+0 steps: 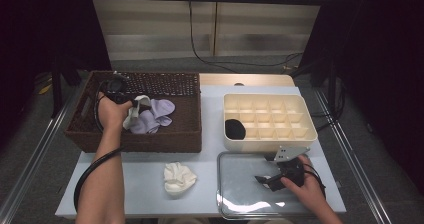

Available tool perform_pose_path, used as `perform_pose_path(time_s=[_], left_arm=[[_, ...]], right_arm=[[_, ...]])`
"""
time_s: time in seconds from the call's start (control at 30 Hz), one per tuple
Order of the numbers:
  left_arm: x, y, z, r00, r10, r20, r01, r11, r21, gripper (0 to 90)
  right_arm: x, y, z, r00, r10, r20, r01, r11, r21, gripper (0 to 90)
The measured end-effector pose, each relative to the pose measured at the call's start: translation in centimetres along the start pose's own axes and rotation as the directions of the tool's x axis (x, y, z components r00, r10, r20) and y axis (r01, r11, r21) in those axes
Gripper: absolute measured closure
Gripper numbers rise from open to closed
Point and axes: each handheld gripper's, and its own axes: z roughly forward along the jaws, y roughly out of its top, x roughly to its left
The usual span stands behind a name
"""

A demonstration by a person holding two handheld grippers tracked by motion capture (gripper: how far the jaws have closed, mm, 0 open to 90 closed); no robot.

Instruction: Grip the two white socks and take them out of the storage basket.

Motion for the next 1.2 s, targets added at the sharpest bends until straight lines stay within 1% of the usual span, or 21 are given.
perform_pose_path(time_s=[0.13,0.17,0.2,0.23,0.27,0.33,0.43,0.47,0.5,0.57,0.67,0.7,0.77,0.8,0.97,1.03,1.07,1.1,1.13,1.17,1.2], left_arm=[[-0.3,0.6,-1.5,0.9996,0.018,0.021,-0.018,0.9996,-0.021,88.5],[-0.3,0.6,-1.5,0.9996,0.018,0.021,-0.018,0.9996,-0.021,88.5],[-0.6,0.9,-2.0,0.9985,0.044,0.033,-0.043,0.9987,-0.027,88.5],[-0.7,1.0,-2.3,0.998,0.047,0.043,-0.046,0.9987,-0.023,88.5],[-0.8,1.1,-2.5,0.9978,0.045,0.049,-0.043,0.9985,-0.033,88.5],[-1.0,1.3,-3.0,0.9969,0.047,0.063,-0.045,0.9984,-0.034,88.5],[-1.4,1.4,-3.7,0.9942,0.057,0.091,-0.054,0.998,-0.034,88.5],[-1.4,1.4,-3.7,0.9942,0.057,0.091,-0.054,0.998,-0.034,88.6],[-1.6,1.4,-4.2,0.9928,0.064,0.102,-0.06,0.9974,-0.038,88.7],[-1.7,1.5,-4.7,0.9914,0.06,0.117,-0.056,0.9978,-0.036,88.8],[-1.9,1.4,-5.3,0.9903,0.056,0.127,-0.051,0.9977,-0.045,88.8],[-1.9,1.4,-5.5,0.9898,0.065,0.127,-0.06,0.9972,-0.045,88.8],[-2.0,1.4,-5.7,0.9897,0.065,0.127,-0.06,0.9971,-0.047,88.8],[-2.1,1.3,-6.0,0.9884,0.067,0.136,-0.062,0.9971,-0.043,88.8],[-2.2,1.1,-6.5,0.9869,0.059,0.15,-0.053,0.9977,-0.042,89.0],[-2.4,1.0,-6.7,0.9857,0.063,0.156,-0.057,0.9975,-0.041,89.0],[-2.7,0.9,-7.0,0.9852,0.068,0.157,-0.061,0.9968,-0.053,88.9],[-2.7,0.9,-7.0,0.9852,0.068,0.157,-0.061,0.9968,-0.053,88.9],[-2.9,0.8,-7.3,0.9828,0.087,0.163,-0.08,0.9956,-0.049,88.9],[-3.0,0.8,-7.4,0.9822,0.087,0.167,-0.079,0.9955,-0.053,88.9],[-3.0,0.7,-7.5,0.9802,0.095,0.174,-0.087,0.9949,-0.051,88.9]], right_arm=[[0.0,0.0,0.0,1.0,0.002,0.001,-0.002,1.0,-0.001,16.0],[0.0,0.0,0.0,1.0,0.002,0.001,-0.002,1.0,-0.001,16.0],[0.0,0.0,0.0,1.0,0.002,0.001,-0.002,1.0,-0.001,15.9],[0.0,0.0,0.0,1.0,0.002,0.0,-0.002,1.0,-0.001,15.9],[0.0,0.0,0.0,1.0,0.002,0.001,-0.002,1.0,-0.001,15.9],[0.0,0.0,0.0,1.0,0.002,0.001,-0.002,1.0,-0.001,15.9],[0.0,0.0,0.0,1.0,0.002,0.001,-0.002,1.0,-0.001,15.9],[0.0,0.0,0.0,1.0,0.002,0.001,-0.002,1.0,-0.001,15.9],[0.0,0.0,0.0,1.0,0.002,0.001,-0.002,1.0,-0.001,15.9],[0.0,0.0,0.0,1.0,0.002,0.001,-0.002,1.0,-0.001,15.9],[0.0,0.0,0.0,1.0,0.0,0.0,0.0,1.0,0.0,15.9],[0.0,0.0,0.0,1.0,0.0,0.0,0.0,1.0,0.0,15.9],[0.0,0.0,0.0,1.0,0.0,0.0,0.0,1.0,0.0,15.9],[0.0,0.0,0.0,1.0,0.0,0.0,0.0,1.0,0.0,15.9],[0.0,0.0,0.0,1.0,0.0,0.0,0.0,1.0,0.0,15.9],[0.0,0.0,0.0,1.0,0.0,0.0,0.0,1.0,0.0,15.9],[0.0,0.0,0.0,1.0,0.0,0.0,0.0,1.0,0.001,15.9],[0.0,0.0,0.0,1.0,0.0,0.0,0.0,1.0,0.0,16.0],[0.0,0.0,0.0,1.0,0.0,0.0,0.0,1.0,0.0,15.9],[0.0,0.0,0.0,1.0,0.0,0.0,0.0,1.0,0.0,15.9],[0.0,0.0,0.0,1.0,0.0,0.0,0.0,1.0,0.001,15.9]])
